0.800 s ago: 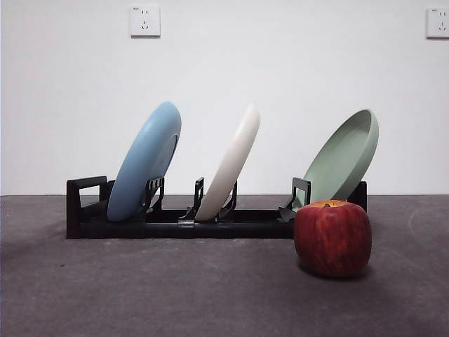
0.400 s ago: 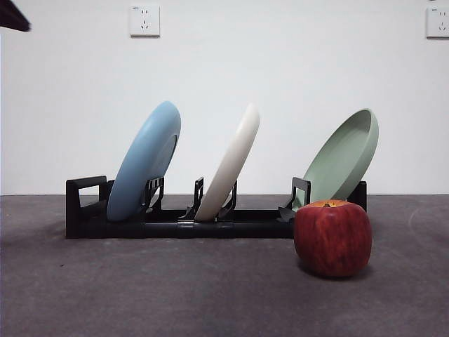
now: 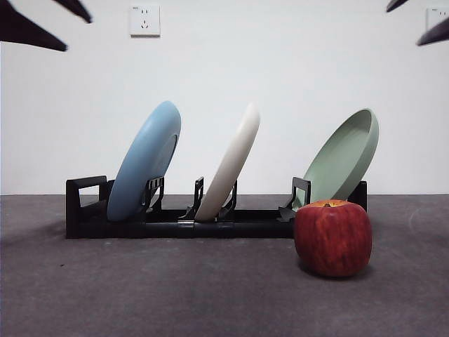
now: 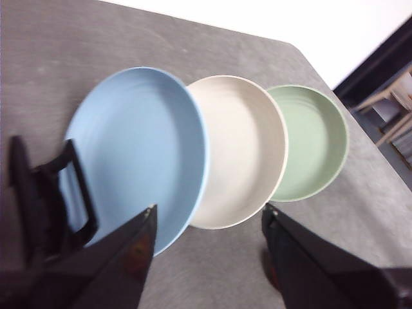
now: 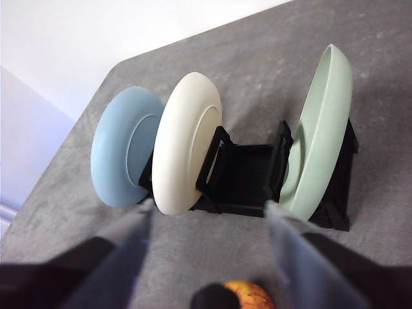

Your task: Take the blue plate from the plate rack,put the plate on the table,take the apple from the table,put the apple in the plate

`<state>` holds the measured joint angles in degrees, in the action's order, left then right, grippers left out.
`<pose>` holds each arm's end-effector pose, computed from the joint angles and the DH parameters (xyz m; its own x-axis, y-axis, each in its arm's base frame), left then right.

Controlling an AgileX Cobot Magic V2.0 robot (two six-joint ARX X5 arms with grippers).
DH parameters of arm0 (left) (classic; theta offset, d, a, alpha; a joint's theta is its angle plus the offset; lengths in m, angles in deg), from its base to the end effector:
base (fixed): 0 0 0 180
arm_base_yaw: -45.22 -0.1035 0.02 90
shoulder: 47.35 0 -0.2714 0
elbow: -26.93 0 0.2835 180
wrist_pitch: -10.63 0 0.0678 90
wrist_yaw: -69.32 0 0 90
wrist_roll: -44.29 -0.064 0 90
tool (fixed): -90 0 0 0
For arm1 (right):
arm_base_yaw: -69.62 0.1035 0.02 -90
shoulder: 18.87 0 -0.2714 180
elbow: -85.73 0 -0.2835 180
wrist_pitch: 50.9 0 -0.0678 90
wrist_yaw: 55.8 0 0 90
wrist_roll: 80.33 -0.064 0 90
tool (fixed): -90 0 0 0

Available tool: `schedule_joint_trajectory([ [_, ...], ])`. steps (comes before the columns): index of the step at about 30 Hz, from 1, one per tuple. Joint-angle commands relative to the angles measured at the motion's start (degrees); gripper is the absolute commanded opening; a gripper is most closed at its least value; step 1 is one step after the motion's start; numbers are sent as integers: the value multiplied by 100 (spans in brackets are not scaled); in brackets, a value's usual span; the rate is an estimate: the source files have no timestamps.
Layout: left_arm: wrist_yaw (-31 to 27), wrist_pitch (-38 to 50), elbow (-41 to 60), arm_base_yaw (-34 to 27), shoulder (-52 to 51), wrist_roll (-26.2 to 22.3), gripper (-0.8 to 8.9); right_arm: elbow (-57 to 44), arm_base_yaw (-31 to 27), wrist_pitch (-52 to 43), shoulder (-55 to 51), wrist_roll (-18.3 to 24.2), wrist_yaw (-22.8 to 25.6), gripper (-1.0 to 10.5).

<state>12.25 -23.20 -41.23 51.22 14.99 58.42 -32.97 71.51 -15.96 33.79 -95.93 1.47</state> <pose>0.2781 -0.0642 0.3156 0.6801 -0.6181 -0.3942 0.4339 0.7728 -0.4631 0.2434 0.0427 0.3080 0.7359 0.5653 -0.3727 -0.3742 0.7983 0.4718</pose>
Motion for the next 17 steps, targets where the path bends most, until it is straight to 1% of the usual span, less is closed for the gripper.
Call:
schedule_joint_trajectory([
  [1, -162, 48, -358, 216, 402, -90, 292, 33, 15, -24, 17, 63, -33, 382],
  [8, -883, -273, -1355, 745, 1602, -387, 292, 35, 15, -22, 15, 63, -31, 382],
  [12, -1193, -332, -1797, 999, 2269, -433, 292, 35, 15, -22, 15, 66, -31, 382],
  [17, -1523, -286, -2072, 1209, 2809, -446, 292, 35, 15, -20, 15, 63, -31, 382],
])
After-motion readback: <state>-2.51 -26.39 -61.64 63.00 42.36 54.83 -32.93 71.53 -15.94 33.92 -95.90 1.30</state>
